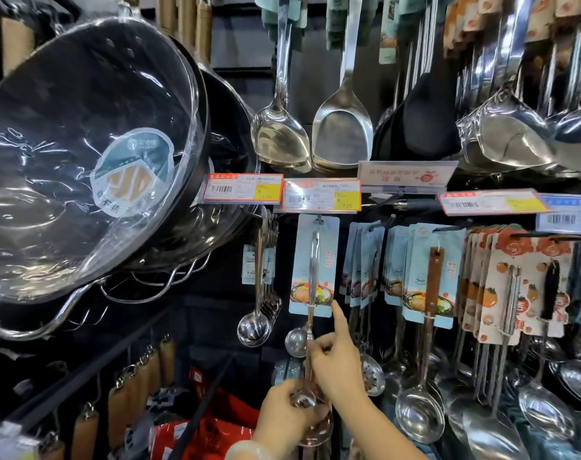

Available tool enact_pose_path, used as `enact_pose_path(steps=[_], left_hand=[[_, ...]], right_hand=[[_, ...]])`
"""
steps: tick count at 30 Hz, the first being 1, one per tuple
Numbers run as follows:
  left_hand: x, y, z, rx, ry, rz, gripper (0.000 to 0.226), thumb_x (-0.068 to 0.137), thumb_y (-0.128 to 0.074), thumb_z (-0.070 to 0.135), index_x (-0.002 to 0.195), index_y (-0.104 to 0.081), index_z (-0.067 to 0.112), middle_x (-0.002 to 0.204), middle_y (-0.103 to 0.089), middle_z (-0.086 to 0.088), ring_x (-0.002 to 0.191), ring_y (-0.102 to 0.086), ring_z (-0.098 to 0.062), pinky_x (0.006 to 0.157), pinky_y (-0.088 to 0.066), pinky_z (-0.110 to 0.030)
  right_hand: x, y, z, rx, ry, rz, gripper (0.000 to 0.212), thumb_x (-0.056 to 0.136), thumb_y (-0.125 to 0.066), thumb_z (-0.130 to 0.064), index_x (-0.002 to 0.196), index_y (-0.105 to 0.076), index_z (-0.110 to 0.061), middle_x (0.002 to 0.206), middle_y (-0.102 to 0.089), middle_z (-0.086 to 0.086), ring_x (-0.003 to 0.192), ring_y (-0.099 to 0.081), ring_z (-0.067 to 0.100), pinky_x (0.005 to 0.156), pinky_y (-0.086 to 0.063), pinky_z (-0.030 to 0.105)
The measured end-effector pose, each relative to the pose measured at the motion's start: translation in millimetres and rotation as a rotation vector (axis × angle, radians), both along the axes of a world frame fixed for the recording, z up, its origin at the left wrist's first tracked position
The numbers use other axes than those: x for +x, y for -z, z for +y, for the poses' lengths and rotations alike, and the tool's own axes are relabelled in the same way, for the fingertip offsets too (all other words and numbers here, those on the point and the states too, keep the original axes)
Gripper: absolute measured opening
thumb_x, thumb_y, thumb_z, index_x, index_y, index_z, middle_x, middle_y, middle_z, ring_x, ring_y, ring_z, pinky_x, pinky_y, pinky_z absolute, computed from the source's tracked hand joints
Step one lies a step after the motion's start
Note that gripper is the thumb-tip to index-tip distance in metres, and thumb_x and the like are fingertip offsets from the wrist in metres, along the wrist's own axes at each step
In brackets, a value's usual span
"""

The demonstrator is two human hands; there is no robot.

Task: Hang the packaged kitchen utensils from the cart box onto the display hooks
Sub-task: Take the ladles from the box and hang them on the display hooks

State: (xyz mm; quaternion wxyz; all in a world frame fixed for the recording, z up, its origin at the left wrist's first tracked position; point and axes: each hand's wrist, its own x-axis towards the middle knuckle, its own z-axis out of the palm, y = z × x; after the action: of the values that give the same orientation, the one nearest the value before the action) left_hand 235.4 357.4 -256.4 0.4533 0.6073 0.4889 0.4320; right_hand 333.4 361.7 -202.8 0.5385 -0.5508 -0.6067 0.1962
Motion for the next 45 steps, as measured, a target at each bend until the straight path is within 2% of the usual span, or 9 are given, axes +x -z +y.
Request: enact_pose_path(steps=[5,8,11,15,20,24,30,34,45], left_hand=[[3,-12,12,-0.014,0.022,0.076,0.055,0.073,-0.074,0.014,0.122,-0.048,0.020,0.105,-0.059,0.003,0.103,-0.058,-0.012,0.092,-0.046,-0.014],[0,-9,12,0.074,-0.088,0.269,0.088,0.078,-0.070,0.028,0.147,-0.017,0.019,0.141,-0.037,-0.004,0.135,-0.035,-0.018,0.110,-0.029,-0.025],[2,-4,6,0.167,-0.110,0.365,0.089,0.084,-0.065,0.031,0.150,-0.007,0.019,0.155,-0.019,-0.006,0.145,-0.017,-0.020,0.119,-0.018,-0.032],[31,-9,-3,0.393,-0.044,0.566,0.084,0.092,-0.054,0.029,0.150,0.005,0.015,0.159,0.008,-0.001,0.147,0.011,-0.016,0.119,0.003,-0.030],[111,-20,-38,0.616,0.190,0.598,0.079,0.095,-0.042,0.023,0.147,0.016,0.013,0.146,0.032,0.008,0.142,0.026,-0.013,0.121,0.009,-0.036],[183,-18,-78,0.739,0.451,0.655,0.083,0.095,-0.045,0.031,0.147,0.017,0.014,0.142,0.034,0.010,0.129,0.036,-0.008,0.118,0.013,-0.034],[297,0,-146,0.743,0.751,0.791,0.084,0.093,-0.051,0.027,0.149,0.012,0.015,0.154,0.027,0.001,0.144,0.024,-0.018,0.121,0.008,-0.041],[387,6,-195,0.776,0.874,0.866,0.087,0.092,-0.052,0.025,0.148,0.013,0.016,0.156,0.025,-0.003,0.144,0.024,-0.020,0.118,0.008,-0.042],[607,31,-321,0.887,1.148,0.862,0.088,0.093,-0.049,0.040,0.148,0.015,0.016,0.156,0.026,-0.003,0.144,0.025,-0.021,0.118,0.007,-0.047]], right_hand=[[8,-4,44,-0.195,0.051,-0.004,0.080,0.091,-0.053,-0.009,0.149,-0.003,-0.036,0.064,-0.056,0.001,0.066,-0.056,0.016,0.076,-0.053,0.034],[15,-2,51,-0.349,0.031,-0.101,0.078,0.094,-0.051,-0.019,0.149,0.001,-0.035,0.100,-0.062,0.005,0.085,-0.057,0.019,0.079,-0.049,0.033],[23,12,35,-0.377,0.022,-0.250,0.070,0.093,-0.051,-0.017,0.150,-0.010,-0.020,0.140,-0.045,0.012,0.122,-0.050,0.026,0.098,-0.041,0.032],[50,32,-13,-0.238,0.143,-0.545,0.060,0.089,-0.050,-0.014,0.145,-0.028,-0.015,0.146,-0.036,0.009,0.133,-0.039,0.024,0.109,-0.032,0.029],[117,36,-84,-0.048,0.472,-0.659,0.059,0.091,-0.055,-0.014,0.145,-0.031,-0.014,0.153,-0.026,0.009,0.144,-0.019,0.027,0.117,-0.013,0.032],[200,48,-140,-0.054,0.751,-0.685,0.068,0.074,-0.075,-0.006,0.135,-0.046,-0.003,0.142,-0.041,0.025,0.133,-0.036,0.045,0.105,-0.036,0.059],[314,60,-229,-0.558,0.960,-0.925,0.090,0.054,-0.089,-0.033,0.130,-0.053,-0.002,0.134,-0.050,0.028,0.119,-0.051,0.050,0.087,-0.050,0.059],[375,61,-294,-0.697,1.022,-0.859,0.075,0.094,-0.045,-0.046,0.150,-0.003,-0.020,0.159,0.004,0.012,0.146,0.003,0.035,0.117,-0.012,0.048],[539,93,-463,-0.941,1.261,-0.597,0.079,0.094,-0.047,-0.041,0.150,0.005,-0.022,0.159,0.013,0.008,0.146,0.011,0.031,0.118,-0.007,0.048]])
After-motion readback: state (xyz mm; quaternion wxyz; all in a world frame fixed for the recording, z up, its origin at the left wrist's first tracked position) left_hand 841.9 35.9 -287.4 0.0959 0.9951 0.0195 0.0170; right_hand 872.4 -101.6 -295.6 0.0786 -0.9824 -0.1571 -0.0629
